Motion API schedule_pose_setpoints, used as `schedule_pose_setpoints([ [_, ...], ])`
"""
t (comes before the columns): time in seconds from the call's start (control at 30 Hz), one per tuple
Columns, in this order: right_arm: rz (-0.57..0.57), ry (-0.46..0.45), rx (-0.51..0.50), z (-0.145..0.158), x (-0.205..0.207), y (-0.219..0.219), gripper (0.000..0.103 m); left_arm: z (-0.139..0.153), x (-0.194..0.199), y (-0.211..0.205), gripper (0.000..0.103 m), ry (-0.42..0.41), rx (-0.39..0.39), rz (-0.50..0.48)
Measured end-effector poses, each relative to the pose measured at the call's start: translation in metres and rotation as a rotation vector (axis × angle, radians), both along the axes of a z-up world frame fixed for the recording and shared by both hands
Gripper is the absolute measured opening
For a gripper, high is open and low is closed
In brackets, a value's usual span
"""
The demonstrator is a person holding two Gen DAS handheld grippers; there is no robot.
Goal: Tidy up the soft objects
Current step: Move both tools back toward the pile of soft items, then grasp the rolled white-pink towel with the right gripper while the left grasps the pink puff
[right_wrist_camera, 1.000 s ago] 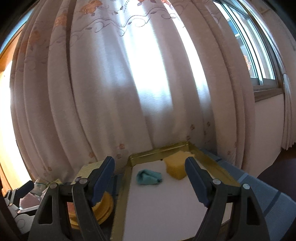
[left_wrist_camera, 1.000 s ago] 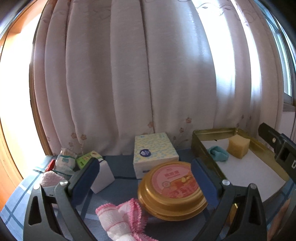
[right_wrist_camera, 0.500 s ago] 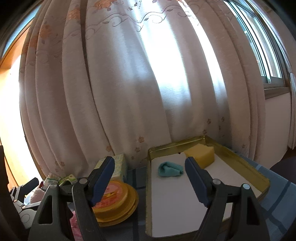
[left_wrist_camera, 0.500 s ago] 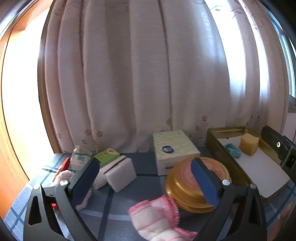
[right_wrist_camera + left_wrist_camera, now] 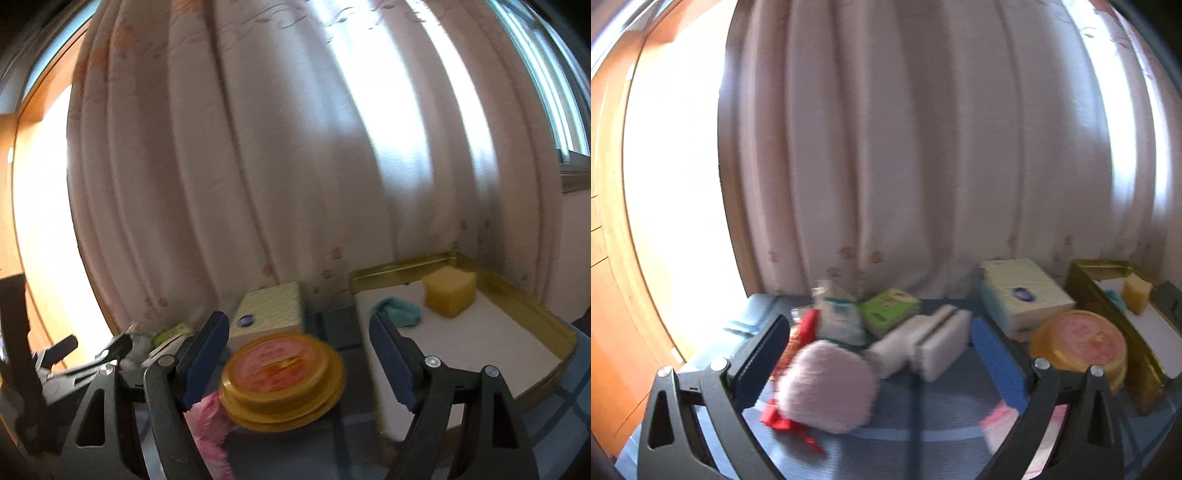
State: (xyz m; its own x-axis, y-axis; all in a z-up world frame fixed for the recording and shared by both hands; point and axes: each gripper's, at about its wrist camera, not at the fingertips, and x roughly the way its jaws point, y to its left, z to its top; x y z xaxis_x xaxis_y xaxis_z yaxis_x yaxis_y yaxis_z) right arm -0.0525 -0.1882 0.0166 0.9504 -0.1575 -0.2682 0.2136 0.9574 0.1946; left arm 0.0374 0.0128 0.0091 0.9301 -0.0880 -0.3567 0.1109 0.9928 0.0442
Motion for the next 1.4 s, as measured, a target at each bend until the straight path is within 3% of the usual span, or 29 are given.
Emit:
schedule_pose_setpoints([
  [0.23, 0.147, 0.077, -0.022, -0.006, 0.009, 0.036, 0.08, -0.002, 0.016, 0.048, 0.1, 0.031, -0.023, 0.092],
  [0.37, 0.254, 0.178, -0.041, -0.012, 0.02, 0.059, 0.08, -0.003, 0.027, 0.079, 0.1, 0.052, -0.044, 0.155],
  [0.47, 0.311, 0.258, -0.027, -0.021, 0.025, 0.07, 0.08, -0.004, 0.034, 0.104, 0.1, 0.075, -0.079, 0.197],
  [0.7, 0.401, 0.408, 0.009, -0.051, 0.034, 0.085, 0.08, -0.014, 0.045, 0.154, 0.099, 0.172, -0.255, 0.241],
  [0.77, 0.405, 0.463, 0.008, -0.059, 0.042, 0.088, 0.07, -0.016, 0.046, 0.154, 0.099, 0.182, -0.256, 0.242],
  [0.93, 0.41, 0.535, 0.073, -0.066, 0.061, 0.082, 0.07, -0.013, 0.046, 0.139, 0.099, 0.162, -0.201, 0.181],
  [1.03, 0.414, 0.542, 0.062, -0.065, 0.066, 0.085, 0.07, -0.01, 0.042, 0.123, 0.099, 0.146, -0.161, 0.101],
  [1.1, 0.411, 0.563, 0.039, -0.067, 0.071, 0.088, 0.06, -0.01, 0.044, 0.11, 0.099, 0.155, -0.129, 0.028],
  [1.13, 0.404, 0.572, 0.032, -0.068, 0.072, 0.088, 0.045, -0.011, 0.044, 0.103, 0.099, 0.165, -0.107, -0.015],
  [1.17, 0.398, 0.576, 0.026, -0.068, 0.073, 0.087, 0.04, -0.011, 0.044, 0.097, 0.098, 0.172, -0.092, -0.041],
  [1.33, 0.398, 0.52, 0.091, -0.064, 0.068, 0.074, 0.035, -0.015, 0.051, 0.076, 0.089, 0.226, -0.033, -0.121],
  [1.4, 0.398, 0.457, 0.109, -0.057, 0.062, 0.071, 0.035, -0.019, 0.057, 0.075, 0.077, 0.264, -0.041, -0.134],
])
